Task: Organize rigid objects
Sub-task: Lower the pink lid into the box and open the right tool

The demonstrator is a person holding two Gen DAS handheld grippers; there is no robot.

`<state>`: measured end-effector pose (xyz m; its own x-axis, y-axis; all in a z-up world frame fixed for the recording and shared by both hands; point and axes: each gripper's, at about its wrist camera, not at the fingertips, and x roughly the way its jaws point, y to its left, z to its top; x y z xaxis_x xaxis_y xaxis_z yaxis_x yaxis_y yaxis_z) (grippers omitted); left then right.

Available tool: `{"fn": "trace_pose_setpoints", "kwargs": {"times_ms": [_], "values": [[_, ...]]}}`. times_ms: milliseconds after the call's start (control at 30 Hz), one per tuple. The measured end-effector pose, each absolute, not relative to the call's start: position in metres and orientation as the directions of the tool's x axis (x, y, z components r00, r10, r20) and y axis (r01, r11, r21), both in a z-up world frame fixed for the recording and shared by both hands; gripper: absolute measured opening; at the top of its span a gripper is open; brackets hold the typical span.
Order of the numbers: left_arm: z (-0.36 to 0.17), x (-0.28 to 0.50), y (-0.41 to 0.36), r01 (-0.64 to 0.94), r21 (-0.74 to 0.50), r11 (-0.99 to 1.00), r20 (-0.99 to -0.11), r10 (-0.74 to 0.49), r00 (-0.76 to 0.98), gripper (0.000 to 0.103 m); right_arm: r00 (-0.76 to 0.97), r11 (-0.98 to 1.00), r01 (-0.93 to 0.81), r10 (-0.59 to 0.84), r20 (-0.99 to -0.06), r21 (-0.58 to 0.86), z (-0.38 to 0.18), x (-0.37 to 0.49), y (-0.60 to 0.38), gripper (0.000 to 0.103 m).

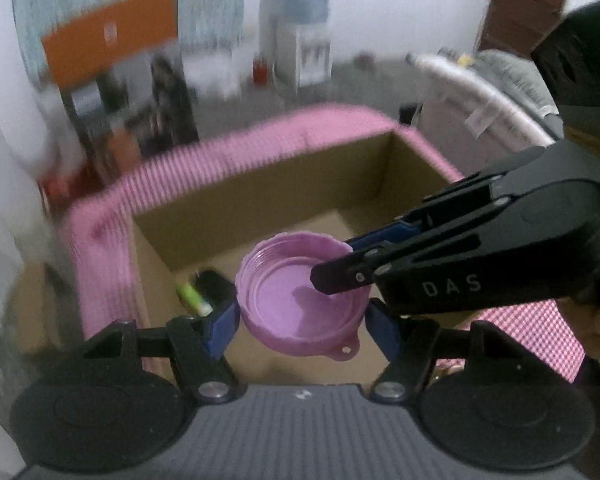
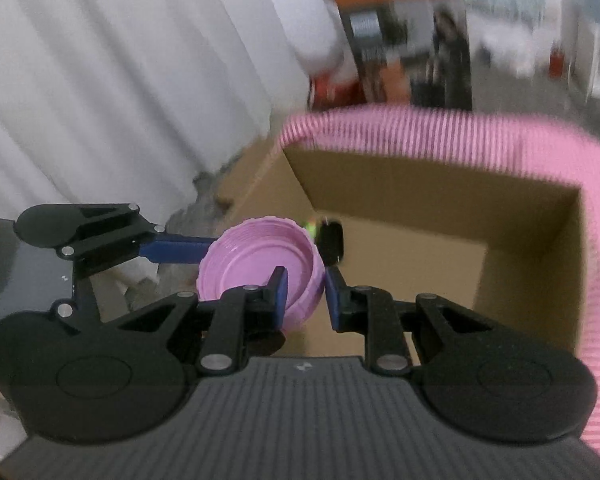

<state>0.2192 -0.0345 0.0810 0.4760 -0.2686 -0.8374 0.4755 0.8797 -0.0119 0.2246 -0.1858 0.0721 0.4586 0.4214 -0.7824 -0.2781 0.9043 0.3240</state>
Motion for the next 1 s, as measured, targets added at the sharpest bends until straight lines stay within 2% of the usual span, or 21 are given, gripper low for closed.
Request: {"fn": "trace_pose_setpoints", "kwargs": {"times_ms": [200, 500, 733, 1000], "values": [[0.037, 0.259, -0.029, 0.445, -0.073, 0.893, -0.921, -0.232, 0.313, 0.07, 0.283, 0.894, -0.214, 0.443, -0.85, 0.395, 0.012, 0.262, -0.177, 0.02], [0.005, 0.281, -0.029, 0.423, -0.082, 0.902, -0.965, -0.177, 0.191, 0.071, 0.114, 0.886, -0.18, 0.45, -0.885, 0.427, -0.043, 0.29, -0.167, 0.022], [0.003, 0.285, -0.033, 0.419, -0.072, 0.905, -0.967, -0.166, 0.191, 0.071, 0.08, 0.883, -0.168, 0.455, -0.887, 0.438, -0.048, 0.295, -0.162, 0.024], [0.005, 0.283, -0.034, 0.419, -0.08, 0.905, -0.963, -0.179, 0.203, 0.074, 0.082, 0.876, -0.152, 0.473, -0.877, 0.458, -0.051, 0.297, -0.168, 0.034]]}}
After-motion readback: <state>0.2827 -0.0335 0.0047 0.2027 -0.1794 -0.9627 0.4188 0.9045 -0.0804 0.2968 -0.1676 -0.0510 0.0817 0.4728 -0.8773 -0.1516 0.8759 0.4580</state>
